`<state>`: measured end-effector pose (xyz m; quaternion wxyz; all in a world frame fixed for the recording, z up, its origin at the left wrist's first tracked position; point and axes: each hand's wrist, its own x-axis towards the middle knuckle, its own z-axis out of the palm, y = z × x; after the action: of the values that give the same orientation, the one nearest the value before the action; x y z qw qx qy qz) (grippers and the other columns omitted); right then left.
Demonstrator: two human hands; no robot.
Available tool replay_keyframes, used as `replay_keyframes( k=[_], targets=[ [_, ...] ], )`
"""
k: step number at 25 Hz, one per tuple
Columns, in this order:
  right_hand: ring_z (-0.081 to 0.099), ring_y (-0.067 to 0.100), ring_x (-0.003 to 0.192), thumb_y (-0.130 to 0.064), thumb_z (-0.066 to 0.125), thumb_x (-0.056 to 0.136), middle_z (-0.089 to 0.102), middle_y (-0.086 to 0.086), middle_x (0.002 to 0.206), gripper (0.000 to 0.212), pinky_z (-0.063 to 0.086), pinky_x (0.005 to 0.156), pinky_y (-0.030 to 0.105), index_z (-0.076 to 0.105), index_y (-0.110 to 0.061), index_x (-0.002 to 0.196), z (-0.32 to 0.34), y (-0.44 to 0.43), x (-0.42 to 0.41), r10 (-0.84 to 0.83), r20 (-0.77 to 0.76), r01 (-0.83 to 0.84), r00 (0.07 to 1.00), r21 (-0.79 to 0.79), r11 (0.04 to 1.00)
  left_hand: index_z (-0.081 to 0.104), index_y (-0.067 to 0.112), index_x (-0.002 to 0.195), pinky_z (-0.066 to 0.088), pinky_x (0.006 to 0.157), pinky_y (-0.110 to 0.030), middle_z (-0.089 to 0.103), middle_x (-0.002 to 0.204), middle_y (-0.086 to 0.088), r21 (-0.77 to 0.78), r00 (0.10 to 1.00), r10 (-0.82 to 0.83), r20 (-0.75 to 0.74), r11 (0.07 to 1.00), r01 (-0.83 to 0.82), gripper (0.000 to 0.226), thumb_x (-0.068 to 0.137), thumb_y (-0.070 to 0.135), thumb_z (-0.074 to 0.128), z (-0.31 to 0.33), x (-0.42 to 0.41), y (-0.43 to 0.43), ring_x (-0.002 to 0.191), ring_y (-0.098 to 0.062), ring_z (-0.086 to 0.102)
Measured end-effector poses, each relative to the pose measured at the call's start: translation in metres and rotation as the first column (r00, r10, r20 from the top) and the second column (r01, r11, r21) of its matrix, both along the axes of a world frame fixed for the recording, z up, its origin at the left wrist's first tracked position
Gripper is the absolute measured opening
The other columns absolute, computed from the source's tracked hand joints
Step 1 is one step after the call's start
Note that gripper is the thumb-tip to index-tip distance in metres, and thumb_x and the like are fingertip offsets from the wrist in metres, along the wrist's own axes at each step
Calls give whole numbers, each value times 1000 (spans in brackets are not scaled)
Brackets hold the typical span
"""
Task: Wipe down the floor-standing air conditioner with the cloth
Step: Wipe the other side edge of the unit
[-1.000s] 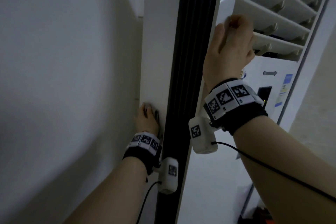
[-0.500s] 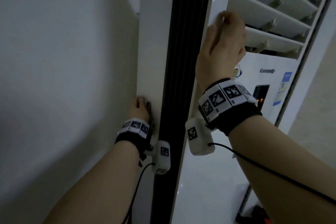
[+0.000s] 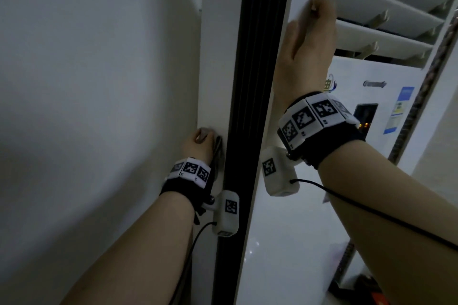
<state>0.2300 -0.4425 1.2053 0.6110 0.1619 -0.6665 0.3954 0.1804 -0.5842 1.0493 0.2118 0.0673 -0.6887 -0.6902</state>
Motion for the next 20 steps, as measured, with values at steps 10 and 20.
replay_keyframes(
  k=[10,20],
  targets=[
    [59,17,91,-24,47,95,61,0,93,22,47,81,33,58,-12,110,-25,14,42,180,293,-200,939,40,979,64,12,121,53,77,-18,70,103,-2,13,939,88,-334,996,-88,38,85,23,69,58,80,22,94,-14,67],
    [63,10,85,-47,44,93,68,-1,93,40,50,72,25,65,-16,106,-41,26,66,327,575,-454,750,87,887,60,23,124,50,89,-18,57,124,-3,-150,866,-91,-492,989,18,55,73,13,80,71,132,53,109,-4,57]
  ],
)
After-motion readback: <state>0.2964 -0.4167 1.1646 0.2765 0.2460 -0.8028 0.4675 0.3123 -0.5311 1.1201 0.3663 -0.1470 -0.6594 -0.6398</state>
